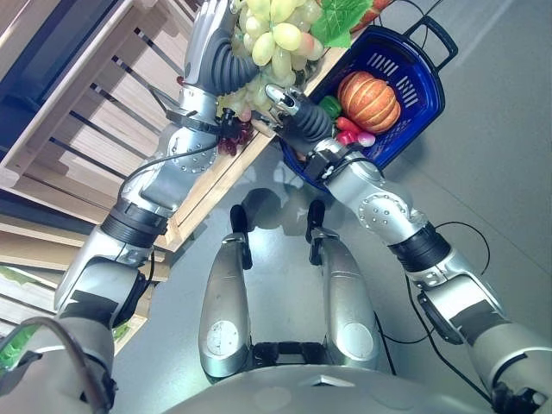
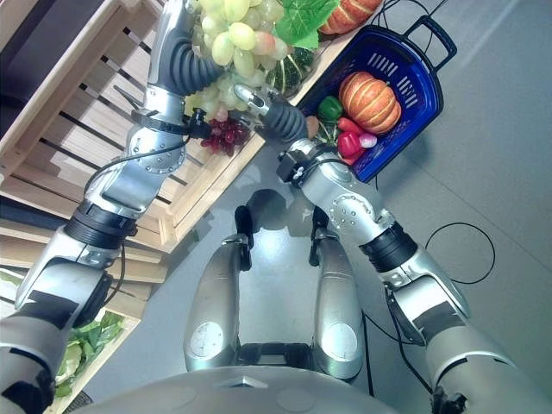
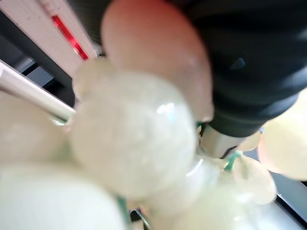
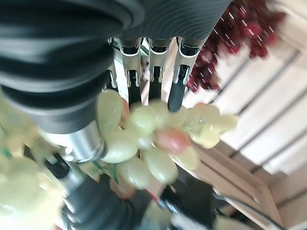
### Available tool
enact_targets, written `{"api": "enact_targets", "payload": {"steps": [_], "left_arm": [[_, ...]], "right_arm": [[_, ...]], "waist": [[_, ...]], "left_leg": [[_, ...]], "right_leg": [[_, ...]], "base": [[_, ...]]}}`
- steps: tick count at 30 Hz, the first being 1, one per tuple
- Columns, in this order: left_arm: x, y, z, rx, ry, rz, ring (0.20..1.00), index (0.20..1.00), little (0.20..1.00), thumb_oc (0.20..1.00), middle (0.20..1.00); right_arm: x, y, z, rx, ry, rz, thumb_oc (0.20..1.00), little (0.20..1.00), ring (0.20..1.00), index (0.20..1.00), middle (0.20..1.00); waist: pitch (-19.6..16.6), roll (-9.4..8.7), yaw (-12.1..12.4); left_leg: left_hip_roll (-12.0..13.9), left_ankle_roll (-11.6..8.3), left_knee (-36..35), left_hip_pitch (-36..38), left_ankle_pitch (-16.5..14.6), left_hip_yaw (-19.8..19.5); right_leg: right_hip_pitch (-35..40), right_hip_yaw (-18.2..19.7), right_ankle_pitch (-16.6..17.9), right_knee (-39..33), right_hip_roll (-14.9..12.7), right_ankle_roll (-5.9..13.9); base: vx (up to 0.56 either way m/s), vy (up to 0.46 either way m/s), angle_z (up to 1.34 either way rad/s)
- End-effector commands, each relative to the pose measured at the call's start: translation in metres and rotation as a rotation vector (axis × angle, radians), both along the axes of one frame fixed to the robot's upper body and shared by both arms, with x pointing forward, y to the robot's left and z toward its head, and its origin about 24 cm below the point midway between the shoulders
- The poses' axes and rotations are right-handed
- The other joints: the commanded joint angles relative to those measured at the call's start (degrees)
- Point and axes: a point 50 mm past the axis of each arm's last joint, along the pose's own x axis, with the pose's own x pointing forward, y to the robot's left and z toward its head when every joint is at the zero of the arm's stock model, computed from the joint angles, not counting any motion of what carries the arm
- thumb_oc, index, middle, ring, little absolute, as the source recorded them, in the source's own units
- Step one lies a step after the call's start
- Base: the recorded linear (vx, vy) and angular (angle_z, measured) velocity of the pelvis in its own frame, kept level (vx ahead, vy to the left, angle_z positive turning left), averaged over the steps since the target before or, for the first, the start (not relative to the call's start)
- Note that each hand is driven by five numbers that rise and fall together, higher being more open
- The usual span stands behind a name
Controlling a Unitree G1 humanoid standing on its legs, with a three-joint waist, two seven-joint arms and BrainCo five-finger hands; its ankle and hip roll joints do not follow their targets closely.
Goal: Pick up fruits and vegetables into the basket
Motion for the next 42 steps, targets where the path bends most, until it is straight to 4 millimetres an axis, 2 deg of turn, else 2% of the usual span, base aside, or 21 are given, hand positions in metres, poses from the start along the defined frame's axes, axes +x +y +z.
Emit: {"api": "enact_targets", "payload": {"steps": [1,15,18,19,20,21,22,23,30,33,36,42], "left_arm": [[-0.014,-0.011,-0.005,0.04,-0.002,-0.068,0.2,0.2,0.2,0.2,0.2],[-0.001,-0.018,-0.01,-0.049,0.173,-0.094,0.2,0.2,0.2,0.2,0.2],[0.004,-0.018,-0.015,-0.061,0.258,-0.099,0.2,0.2,0.2,0.2,0.2],[0.006,-0.019,-0.019,-0.068,0.293,-0.103,0.241,0.241,0.241,0.241,0.241],[0.006,-0.019,-0.02,-0.068,0.299,-0.103,0.347,0.347,0.347,0.347,0.347],[0.008,-0.02,-0.023,-0.062,0.324,-0.101,0.533,0.533,0.533,0.533,0.533],[0.009,-0.021,-0.026,-0.054,0.353,-0.106,0.664,0.664,0.664,0.664,0.664],[0.01,-0.023,-0.029,-0.042,0.38,-0.116,1.0,1.0,1.0,1.0,1.0],[0.013,-0.029,-0.037,0.069,0.449,-0.104,1.0,1.0,1.0,1.0,1.0],[0.016,-0.028,-0.042,0.184,0.508,-0.076,1.0,1.0,1.0,1.0,1.0],[0.021,-0.024,-0.045,0.304,0.571,-0.022,1.0,1.0,1.0,1.0,1.0],[0.024,-0.017,-0.041,0.382,0.62,0.018,1.0,1.0,1.0,1.0,1.0]], "right_arm": [[-0.021,0.003,0.073,0.278,-0.298,0.053,0.2,0.2,0.2,0.2,0.2],[-0.028,0.011,0.091,0.272,-0.377,0.076,0.2,0.2,0.2,0.2,0.2],[-0.03,0.012,0.095,0.29,-0.397,0.099,0.2,0.2,0.2,0.2,0.2],[-0.031,0.013,0.096,0.295,-0.402,0.117,0.2,0.2,0.2,0.2,0.2],[-0.031,0.014,0.096,0.296,-0.402,0.12,0.2,0.2,0.2,0.2,0.2],[-0.032,0.015,0.097,0.296,-0.406,0.127,0.2,0.2,0.2,0.2,0.2],[-0.033,0.015,0.098,0.296,-0.413,0.133,0.2,0.2,0.2,0.2,0.2],[-0.034,0.017,0.099,0.299,-0.42,0.143,0.2,0.2,0.2,0.2,0.2],[-0.036,0.017,0.101,0.337,-0.418,0.179,0.2,0.2,0.2,0.2,0.2],[-0.036,0.013,0.104,0.371,-0.427,0.185,0.2,0.2,0.2,0.2,0.2],[-0.034,0.006,0.107,0.409,-0.43,0.177,0.2,0.2,0.2,0.2,0.2],[-0.029,-0.011,0.11,0.474,-0.436,0.133,0.2,0.2,0.2,0.2,0.2]], "waist": [[-4.7,-1.46,-0.3],[-4.6,-0.92,-0.6],[-4.5,-0.71,-0.7],[-4.5,-0.6,-0.7],[-4.5,-0.58,-0.7],[-4.5,-0.49,-0.8],[-4.5,-0.43,-0.8],[-4.5,-0.3,-0.8],[-4.5,0.17,-1.2],[-4.5,0.55,-1.5],[-4.5,0.95,-1.9],[-4.7,1.34,-2.8]], "left_leg": [[-3.7,3.58,-3.0,1.4,0.5,3.7],[-3.9,3.74,-2.9,1.4,0.4,3.9],[-4.1,3.77,-2.9,1.5,0.3,3.9],[-4.1,3.79,-3.0,1.5,0.3,3.9],[-4.1,3.8,-3.0,1.5,0.3,3.9],[-4.1,3.82,-3.1,1.5,0.3,3.9],[-4.1,3.85,-3.1,1.6,0.3,4.0],[-4.1,3.88,-3.1,1.5,0.3,4.0],[-4.0,3.94,-3.3,1.8,0.4,4.3],[-3.9,3.91,-3.3,1.9,0.3,4.4],[-3.8,3.83,-3.2,1.9,0.3,4.5],[-3.3,3.6,-2.9,1.9,0.2,4.9]], "right_leg": [[2.3,-3.7,-3.5,2.3,1.0,1.24],[2.1,-3.3,-3.5,2.2,1.0,1.42],[2.3,-3.3,-3.5,1.9,1.0,1.49],[2.3,-3.2,-3.4,1.8,1.0,1.52],[2.3,-3.2,-3.4,1.8,1.0,1.52],[2.3,-3.2,-3.4,1.8,1.0,1.54],[2.4,-3.2,-3.4,1.7,1.0,1.54],[2.3,-3.1,-3.4,1.7,1.0,1.55],[2.5,-3.2,-3.4,1.6,0.9,1.64],[2.6,-3.3,-3.5,1.5,0.7,1.75],[2.6,-3.3,-3.5,1.6,0.7,1.81],[2.6,-3.3,-3.6,1.7,0.6,1.91]], "base": [[0.0,0.0,0.0],[0.0,0.0,0.0],[0.0,0.0,0.0],[0.0,0.0,0.0],[0.0,0.0,0.0],[0.0,0.0,0.0],[0.0,0.0,0.0],[0.0,0.0,0.0],[0.0,0.0,0.0],[0.0,0.0,0.0],[0.0,0.0,0.0],[0.02,-0.039,-0.02]]}}
